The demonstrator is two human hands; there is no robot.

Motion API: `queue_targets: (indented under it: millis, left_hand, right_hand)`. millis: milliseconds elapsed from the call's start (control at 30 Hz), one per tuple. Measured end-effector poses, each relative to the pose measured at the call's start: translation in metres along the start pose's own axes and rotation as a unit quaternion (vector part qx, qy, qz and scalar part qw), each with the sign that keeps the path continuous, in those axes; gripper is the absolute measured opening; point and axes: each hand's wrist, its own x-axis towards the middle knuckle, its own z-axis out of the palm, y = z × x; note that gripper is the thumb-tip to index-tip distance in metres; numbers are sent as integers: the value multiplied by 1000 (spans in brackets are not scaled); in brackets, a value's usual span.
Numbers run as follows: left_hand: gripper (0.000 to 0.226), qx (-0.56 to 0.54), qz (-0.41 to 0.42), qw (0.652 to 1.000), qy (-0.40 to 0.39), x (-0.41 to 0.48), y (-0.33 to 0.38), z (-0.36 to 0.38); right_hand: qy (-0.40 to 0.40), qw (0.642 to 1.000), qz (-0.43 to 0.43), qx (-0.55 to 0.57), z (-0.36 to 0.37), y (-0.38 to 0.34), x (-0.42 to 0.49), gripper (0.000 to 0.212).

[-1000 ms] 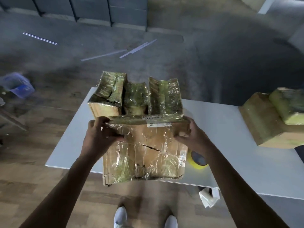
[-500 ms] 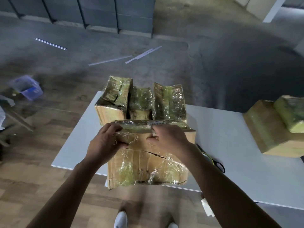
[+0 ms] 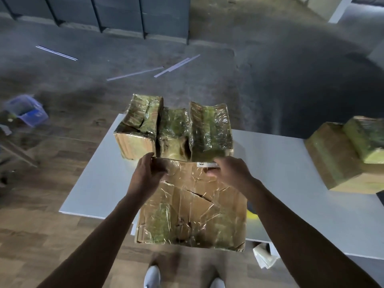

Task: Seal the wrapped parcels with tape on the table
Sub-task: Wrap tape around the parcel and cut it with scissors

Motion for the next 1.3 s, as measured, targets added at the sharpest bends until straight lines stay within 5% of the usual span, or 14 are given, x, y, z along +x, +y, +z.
queue_targets:
  millis: [133, 233, 367, 467, 600, 867, 1033, 1300]
  left_hand:
    - [52, 182, 98, 978, 21, -11, -3, 35]
    - [50, 285, 158, 938, -116, -36, 0, 62]
    - [54, 336, 158, 908, -193, -52, -6, 80]
    - [67, 373, 168, 888, -211, -45, -3, 80]
    - [71, 404, 204, 860, -236, -40, 16, 87]
    - [47, 403, 200, 863, -228, -26, 35, 96]
    - [27, 331, 253, 894, -165, -25, 32, 95]
    - [36, 286, 293, 904, -121, -29, 16, 95]
  right_hand:
    - [11, 1000, 1, -15, 19, 6, 22, 34]
    - [33, 999, 14, -36, 40, 6, 28, 33]
    - [33, 998, -3, -49, 71, 9, 16, 60]
    - [69, 996, -39, -38, 77, 15, 7, 63]
    - [12, 998, -59, -29, 69, 23, 5, 68]
    - [38, 997, -30, -59, 70, 16, 0, 67]
    - [13, 998, -23, -57, 69, 18, 3, 66]
    - [1, 998, -29, -56, 76, 21, 4, 67]
